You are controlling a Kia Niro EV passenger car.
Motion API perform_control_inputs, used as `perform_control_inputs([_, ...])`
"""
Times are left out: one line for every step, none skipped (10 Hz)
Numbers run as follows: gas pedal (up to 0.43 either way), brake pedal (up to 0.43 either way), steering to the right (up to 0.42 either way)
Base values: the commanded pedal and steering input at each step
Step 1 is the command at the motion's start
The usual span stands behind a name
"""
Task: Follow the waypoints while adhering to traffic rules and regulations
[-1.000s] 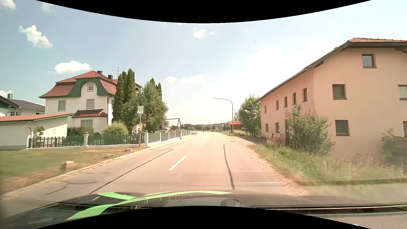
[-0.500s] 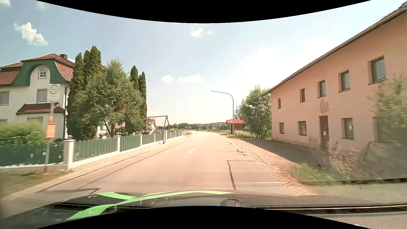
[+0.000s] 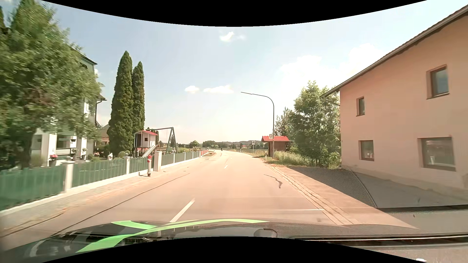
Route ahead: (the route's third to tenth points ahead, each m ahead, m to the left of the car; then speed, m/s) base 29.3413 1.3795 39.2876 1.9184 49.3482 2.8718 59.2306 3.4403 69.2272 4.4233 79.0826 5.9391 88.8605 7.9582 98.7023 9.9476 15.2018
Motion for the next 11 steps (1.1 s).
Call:
perform_control_inputs([0.248, 0.000, -0.004])
perform_control_inputs([0.248, 0.000, -0.007])
perform_control_inputs([0.260, 0.000, -0.008])
perform_control_inputs([0.260, 0.000, -0.008])
perform_control_inputs([0.260, 0.000, -0.009])
perform_control_inputs([0.260, 0.000, -0.010])
perform_control_inputs([0.260, 0.000, -0.013])
perform_control_inputs([0.260, 0.000, -0.015])
perform_control_inputs([0.260, 0.000, -0.016])
perform_control_inputs([0.268, 0.000, -0.016])
perform_control_inputs([0.268, 0.000, -0.016])
